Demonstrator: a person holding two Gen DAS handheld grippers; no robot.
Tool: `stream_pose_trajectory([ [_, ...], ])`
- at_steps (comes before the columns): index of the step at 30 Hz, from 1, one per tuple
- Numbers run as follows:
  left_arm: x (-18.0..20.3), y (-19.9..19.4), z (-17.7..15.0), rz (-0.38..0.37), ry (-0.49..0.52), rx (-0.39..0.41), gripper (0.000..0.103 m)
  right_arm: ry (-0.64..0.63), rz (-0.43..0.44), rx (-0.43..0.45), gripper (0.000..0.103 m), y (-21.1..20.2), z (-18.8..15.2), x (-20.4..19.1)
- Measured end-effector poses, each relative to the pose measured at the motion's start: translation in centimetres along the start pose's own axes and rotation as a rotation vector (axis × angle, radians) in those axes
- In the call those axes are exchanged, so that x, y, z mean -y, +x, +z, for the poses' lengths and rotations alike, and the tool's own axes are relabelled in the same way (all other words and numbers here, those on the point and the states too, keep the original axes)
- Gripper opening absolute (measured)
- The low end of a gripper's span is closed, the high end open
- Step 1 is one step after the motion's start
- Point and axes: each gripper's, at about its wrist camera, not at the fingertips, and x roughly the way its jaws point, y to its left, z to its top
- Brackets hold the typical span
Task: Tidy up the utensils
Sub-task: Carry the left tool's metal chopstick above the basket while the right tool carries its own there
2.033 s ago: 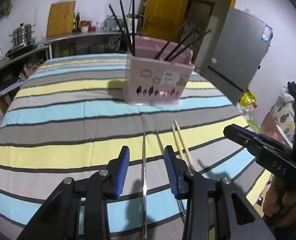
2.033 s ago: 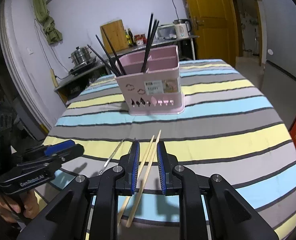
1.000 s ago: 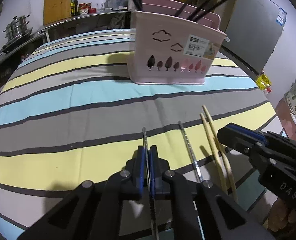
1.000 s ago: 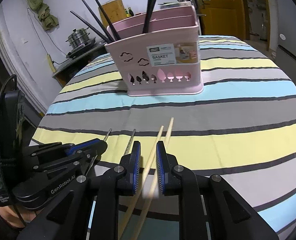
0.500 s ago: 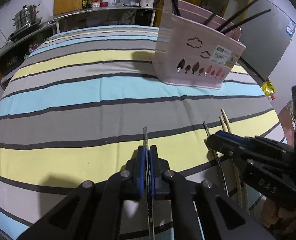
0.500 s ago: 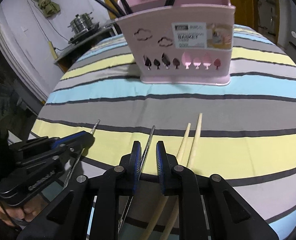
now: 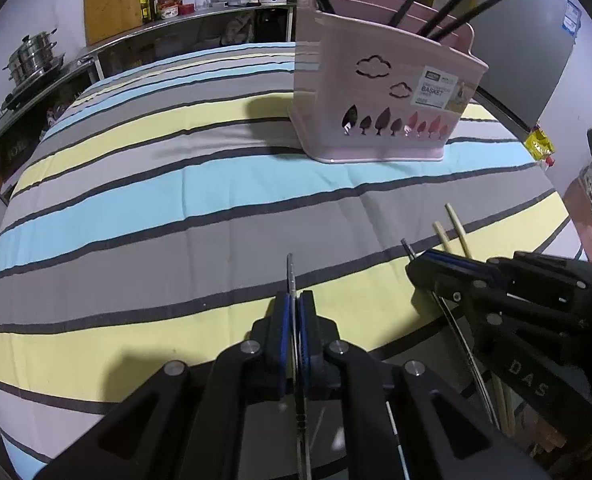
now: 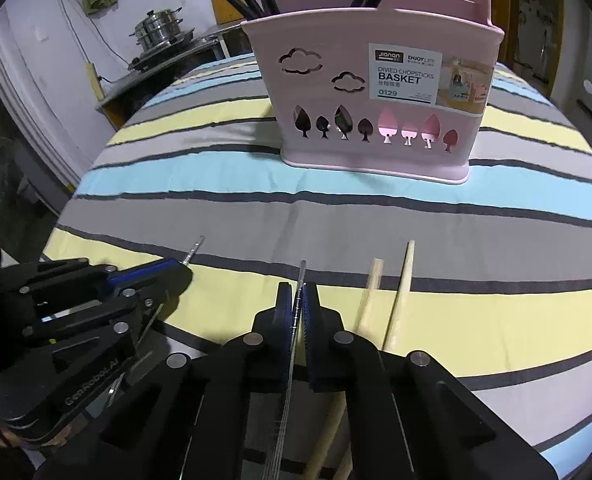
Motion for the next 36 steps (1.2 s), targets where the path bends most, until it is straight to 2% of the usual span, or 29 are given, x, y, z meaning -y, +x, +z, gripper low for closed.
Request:
stream_pose_trajectory([
  [7, -0.6, -2.2, 0.7, -0.025, -0.035, 0.05, 0.005, 0.014, 0.044, 0.065, 0.004, -2.7, 0.9, 0.0],
  [21, -0.5, -10.8, 4.3, -0.054, -0.016, 0.231, 0.005, -0.012, 0.066, 0.238, 0.004, -10.3, 4.3, -0.8],
  [27, -0.4, -11.8, 4.3, -0.065, -0.023, 0.25, 0.005, -0.014, 0.062, 0.278, 0.004, -12.2, 3.9, -0.8],
  [36, 0.0, -12.6, 2.7, -0.074, -0.03, 0.239, 0.005, -0.016, 0.053, 0.274, 0.004, -13.3, 2.4, -0.7],
])
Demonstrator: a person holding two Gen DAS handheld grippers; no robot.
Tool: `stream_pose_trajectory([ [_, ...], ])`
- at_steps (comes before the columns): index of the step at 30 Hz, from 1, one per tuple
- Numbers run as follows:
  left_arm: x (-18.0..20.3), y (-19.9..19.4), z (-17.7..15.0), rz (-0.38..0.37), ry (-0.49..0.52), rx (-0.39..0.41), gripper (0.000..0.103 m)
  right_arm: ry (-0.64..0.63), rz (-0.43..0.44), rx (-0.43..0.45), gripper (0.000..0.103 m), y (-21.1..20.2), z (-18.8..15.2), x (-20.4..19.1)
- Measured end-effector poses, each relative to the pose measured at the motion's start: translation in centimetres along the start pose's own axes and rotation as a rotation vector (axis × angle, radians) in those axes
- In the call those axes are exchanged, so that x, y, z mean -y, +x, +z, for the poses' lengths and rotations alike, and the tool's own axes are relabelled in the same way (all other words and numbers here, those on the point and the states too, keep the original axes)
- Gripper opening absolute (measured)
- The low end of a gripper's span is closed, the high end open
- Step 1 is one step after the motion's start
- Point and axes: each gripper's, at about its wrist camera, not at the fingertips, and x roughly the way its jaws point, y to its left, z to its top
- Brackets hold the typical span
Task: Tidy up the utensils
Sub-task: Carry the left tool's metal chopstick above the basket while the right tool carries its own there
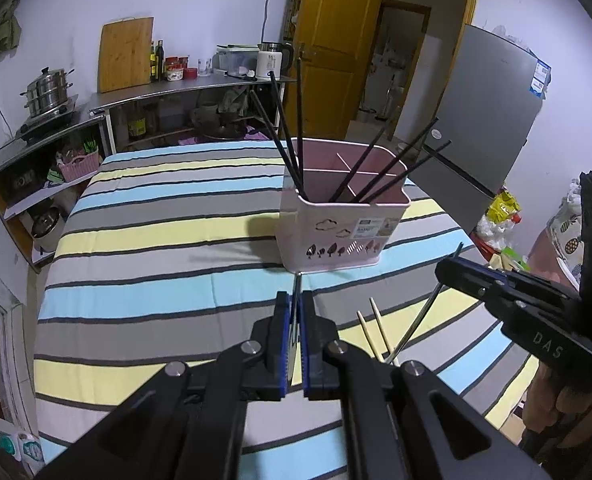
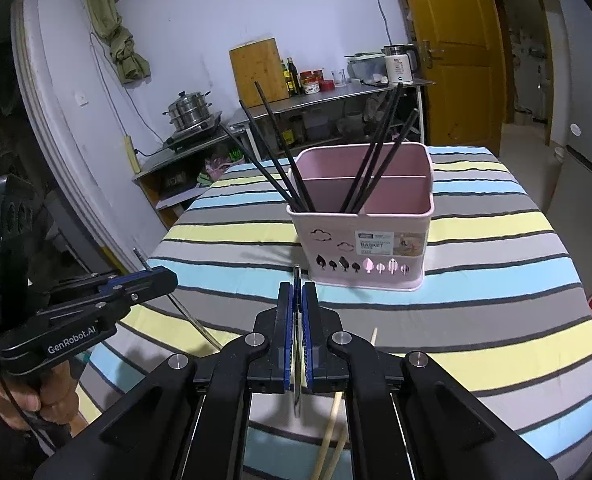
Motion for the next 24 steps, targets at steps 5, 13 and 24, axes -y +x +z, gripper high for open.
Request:
stream_pose_trajectory([
  [5, 0.2, -0.5, -0.3, 0.001, 0.004, -0.019, 0.005, -0.014, -0.01, -0.007, 0.004, -0.7, -0.3, -0.1],
  [13, 0.2, -1.3, -0.1, -0.026, -0.023, -0.027, 0.005, -0.015, -0.011, 0.038, 0.004, -2.5, 0.2, -0.2],
  [24, 0.3, -1.8, 2.8, -0.074, -0.066, 0.013, 0.005, 0.018, -0.033, 0.108, 0.004, -3.6, 2.8, 1.6],
])
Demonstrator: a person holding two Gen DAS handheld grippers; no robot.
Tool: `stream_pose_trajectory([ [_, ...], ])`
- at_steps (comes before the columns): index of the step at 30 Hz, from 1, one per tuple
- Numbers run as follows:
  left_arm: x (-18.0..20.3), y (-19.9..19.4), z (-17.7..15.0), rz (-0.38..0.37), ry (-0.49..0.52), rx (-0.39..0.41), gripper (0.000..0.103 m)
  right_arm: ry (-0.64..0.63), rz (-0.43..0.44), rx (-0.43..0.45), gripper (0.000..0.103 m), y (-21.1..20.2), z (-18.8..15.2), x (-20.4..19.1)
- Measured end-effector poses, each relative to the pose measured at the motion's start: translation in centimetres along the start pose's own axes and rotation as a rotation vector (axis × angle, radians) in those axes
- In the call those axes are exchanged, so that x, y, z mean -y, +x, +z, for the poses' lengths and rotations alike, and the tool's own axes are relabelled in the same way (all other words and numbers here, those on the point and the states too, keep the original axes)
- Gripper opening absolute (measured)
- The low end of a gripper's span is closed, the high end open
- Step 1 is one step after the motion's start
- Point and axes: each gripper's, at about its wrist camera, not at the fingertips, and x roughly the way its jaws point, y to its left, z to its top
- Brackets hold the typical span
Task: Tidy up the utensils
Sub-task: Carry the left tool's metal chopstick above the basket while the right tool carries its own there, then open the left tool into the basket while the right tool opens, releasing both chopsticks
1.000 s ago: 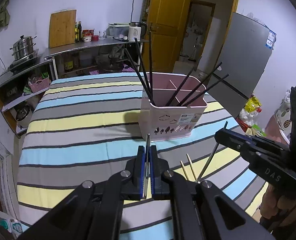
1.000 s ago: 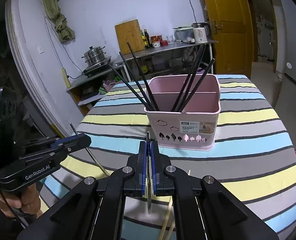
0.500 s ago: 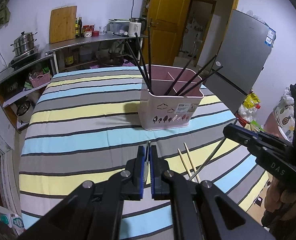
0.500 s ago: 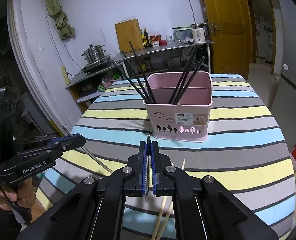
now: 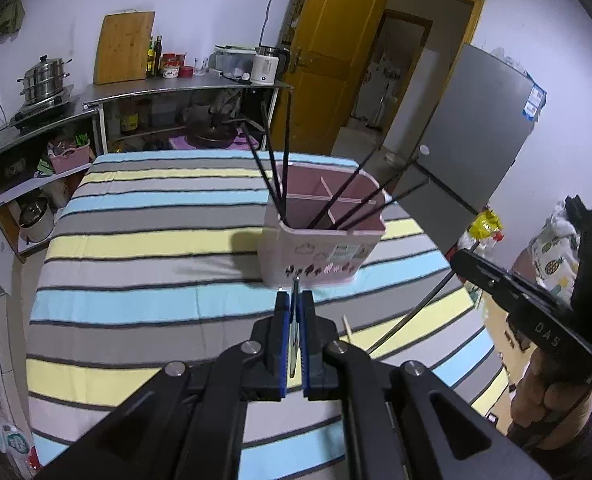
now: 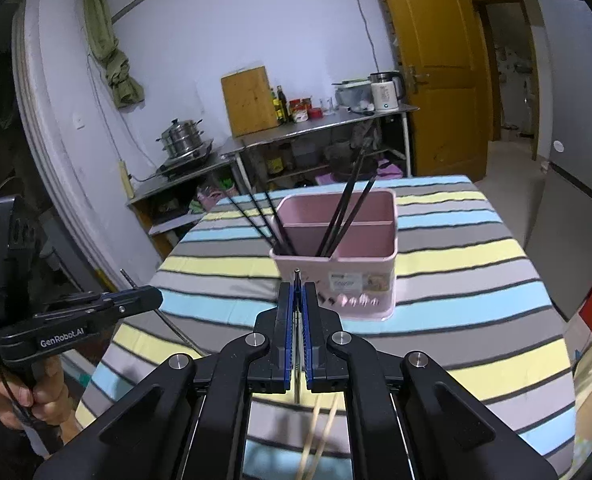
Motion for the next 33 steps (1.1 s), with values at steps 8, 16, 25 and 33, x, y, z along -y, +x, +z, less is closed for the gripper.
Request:
stream_pose_trajectory([
  [8, 0.1, 0.1, 4.2, -0.025, -0.033, 0.051, 0.005, 0.011, -0.012, 0.075, 0.004, 0.2, 3.7, 0.6],
  [16, 0.2, 0.1, 8.8, -0.038, -0.049, 0.116, 0.005, 0.019, -0.021, 0.155, 0.004, 0.8, 7.5, 0.8],
  [25, -0.5, 1.4, 11.3, -0.045, -0.085, 0.169, 0.005, 0.027, -0.03, 0.213, 0.004, 2.7, 9.4, 0.7],
  [33, -1.0, 4.7, 10.8, -0.045, -0.102, 0.143, 0.005, 0.011, -0.049, 0.198, 0.004, 5.4, 9.1, 0.7],
])
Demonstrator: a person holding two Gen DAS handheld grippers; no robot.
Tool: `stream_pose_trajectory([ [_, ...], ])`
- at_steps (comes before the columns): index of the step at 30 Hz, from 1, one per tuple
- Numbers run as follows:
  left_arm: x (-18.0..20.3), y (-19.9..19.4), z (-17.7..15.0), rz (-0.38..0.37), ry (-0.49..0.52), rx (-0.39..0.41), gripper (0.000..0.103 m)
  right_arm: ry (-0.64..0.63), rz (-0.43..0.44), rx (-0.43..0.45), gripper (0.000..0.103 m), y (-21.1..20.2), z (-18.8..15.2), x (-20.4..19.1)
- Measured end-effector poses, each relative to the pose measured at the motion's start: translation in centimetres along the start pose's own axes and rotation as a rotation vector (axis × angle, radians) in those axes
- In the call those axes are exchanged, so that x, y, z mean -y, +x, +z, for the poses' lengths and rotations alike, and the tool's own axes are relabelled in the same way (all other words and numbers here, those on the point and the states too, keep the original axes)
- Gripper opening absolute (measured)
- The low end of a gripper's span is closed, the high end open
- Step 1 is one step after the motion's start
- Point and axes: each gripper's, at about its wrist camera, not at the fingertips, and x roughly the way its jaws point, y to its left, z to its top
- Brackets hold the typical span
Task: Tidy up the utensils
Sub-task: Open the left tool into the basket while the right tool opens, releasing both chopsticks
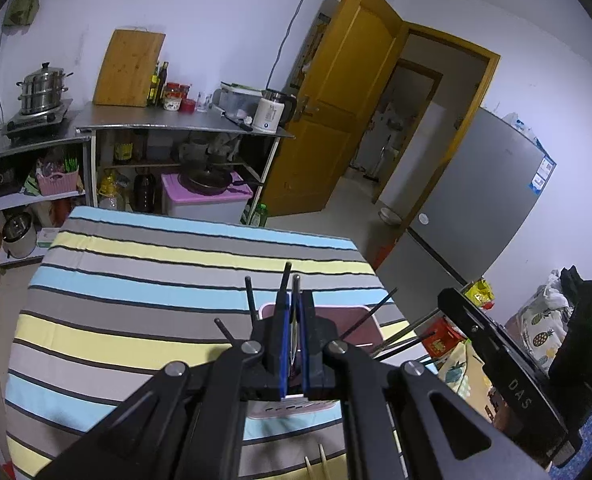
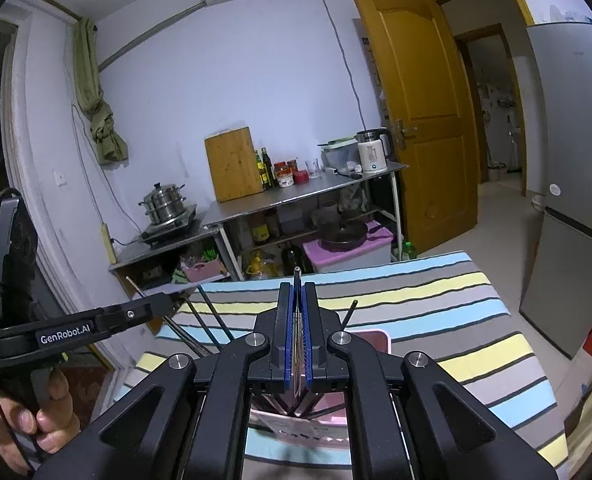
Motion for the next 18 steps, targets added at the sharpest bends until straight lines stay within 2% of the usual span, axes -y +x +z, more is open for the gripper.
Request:
stream_pose_trajectory([
  [18, 1.0, 4.3, -3.0, 0.027, 0.057, -0.097, 0.005, -0.044, -0.005, -0.098, 0.004, 3.3, -4.2, 0.8],
])
